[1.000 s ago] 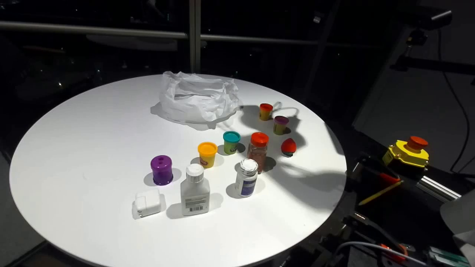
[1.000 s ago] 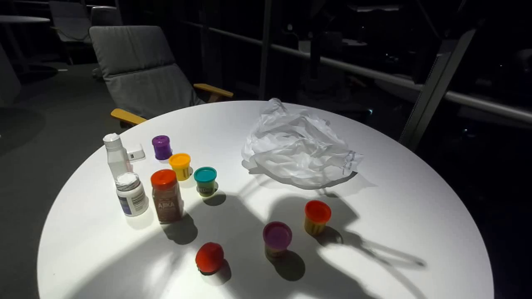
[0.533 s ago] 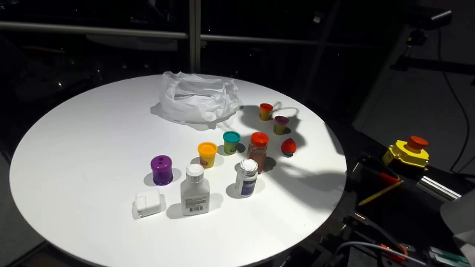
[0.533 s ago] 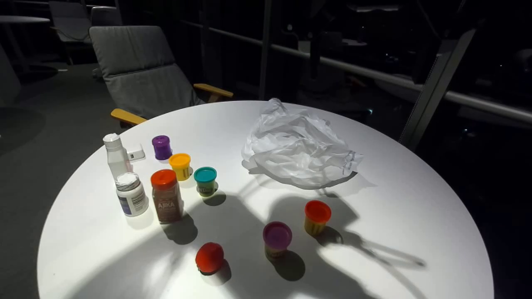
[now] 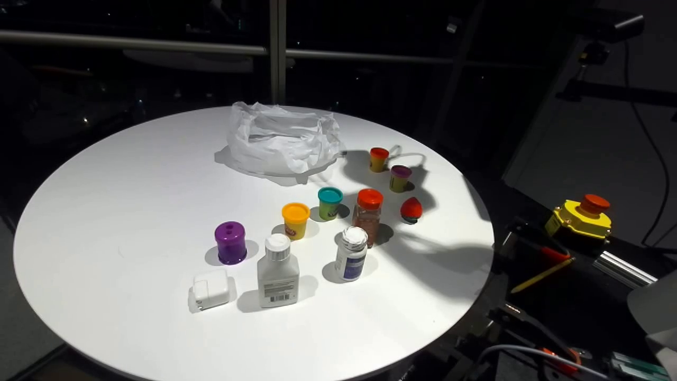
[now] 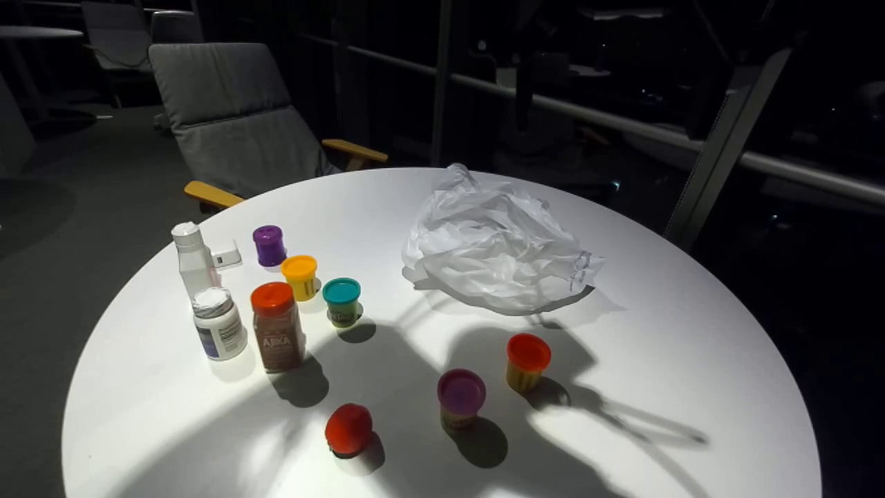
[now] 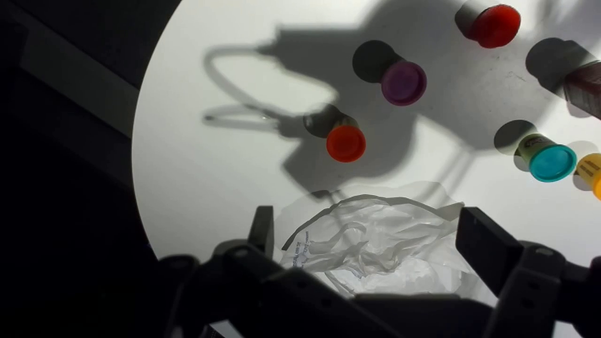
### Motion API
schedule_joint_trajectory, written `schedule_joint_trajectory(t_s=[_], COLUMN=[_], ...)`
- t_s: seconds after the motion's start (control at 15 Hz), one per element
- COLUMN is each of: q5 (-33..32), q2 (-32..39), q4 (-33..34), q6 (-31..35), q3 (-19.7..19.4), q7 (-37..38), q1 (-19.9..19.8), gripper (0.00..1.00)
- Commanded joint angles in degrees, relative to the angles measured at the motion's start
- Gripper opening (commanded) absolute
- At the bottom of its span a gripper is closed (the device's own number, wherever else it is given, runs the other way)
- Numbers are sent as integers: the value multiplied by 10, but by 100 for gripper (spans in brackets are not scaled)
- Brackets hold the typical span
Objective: Pick up all the objects surrounding the white plate and arrange them on the plate
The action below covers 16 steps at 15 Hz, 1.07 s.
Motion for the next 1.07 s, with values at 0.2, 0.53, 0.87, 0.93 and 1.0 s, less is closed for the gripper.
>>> schedule_joint_trajectory(t_s=[0.2,0.53,0.87,0.93,1.0], q5=[8,19,-4,-10,-17], q2=[31,143,288,316,342], q4=[17,57,116,131,143], q6=[3,31,80,89,96], q3=[18,48,64,62,59], q7=[12,102,221,242,261], q1=[-6,-7,-4,-2,1], gripper=[100,100,100,100,100])
